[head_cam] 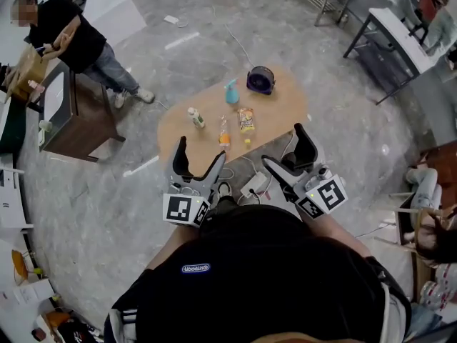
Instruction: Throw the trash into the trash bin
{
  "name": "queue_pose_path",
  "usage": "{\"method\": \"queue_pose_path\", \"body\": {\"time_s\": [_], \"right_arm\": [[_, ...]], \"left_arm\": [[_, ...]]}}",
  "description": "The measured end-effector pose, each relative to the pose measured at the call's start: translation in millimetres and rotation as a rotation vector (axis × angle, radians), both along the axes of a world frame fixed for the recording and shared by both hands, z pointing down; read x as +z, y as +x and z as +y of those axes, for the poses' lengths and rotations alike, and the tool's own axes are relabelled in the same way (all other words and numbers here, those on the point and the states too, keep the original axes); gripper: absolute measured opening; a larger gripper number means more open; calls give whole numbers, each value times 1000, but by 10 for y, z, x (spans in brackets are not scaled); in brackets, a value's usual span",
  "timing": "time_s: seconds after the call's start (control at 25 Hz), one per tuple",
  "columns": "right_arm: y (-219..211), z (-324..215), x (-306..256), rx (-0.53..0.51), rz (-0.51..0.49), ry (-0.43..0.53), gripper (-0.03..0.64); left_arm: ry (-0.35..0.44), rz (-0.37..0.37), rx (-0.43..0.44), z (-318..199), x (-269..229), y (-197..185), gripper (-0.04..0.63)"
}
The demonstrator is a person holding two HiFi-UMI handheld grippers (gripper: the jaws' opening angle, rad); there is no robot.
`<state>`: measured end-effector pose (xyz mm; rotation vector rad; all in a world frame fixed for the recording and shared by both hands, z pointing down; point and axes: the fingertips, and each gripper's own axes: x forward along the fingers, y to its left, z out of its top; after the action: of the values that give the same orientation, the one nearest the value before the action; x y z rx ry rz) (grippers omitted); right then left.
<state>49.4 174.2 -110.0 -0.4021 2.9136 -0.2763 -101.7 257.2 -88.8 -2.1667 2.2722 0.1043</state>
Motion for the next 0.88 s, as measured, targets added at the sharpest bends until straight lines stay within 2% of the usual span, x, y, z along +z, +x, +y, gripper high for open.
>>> {"method": "queue_pose_path", "body": {"time_s": [0.12, 0.4, 0.6, 0.88], "right_arm": [[-256, -174, 98, 23, 18, -9, 486], [-582, -397, 553, 72, 71, -76, 486], [-826, -514, 789, 81, 110, -85, 486], [-1188, -643, 1025, 92, 159, -93, 486]], "left_arm": [[-12, -19, -15, -77, 34, -316, 422], [-57, -12, -65, -136, 330, -856, 421], [-81, -16, -71, -234, 539, -1093, 421], [-101, -28, -25, -482, 872, -1308, 420]]}}
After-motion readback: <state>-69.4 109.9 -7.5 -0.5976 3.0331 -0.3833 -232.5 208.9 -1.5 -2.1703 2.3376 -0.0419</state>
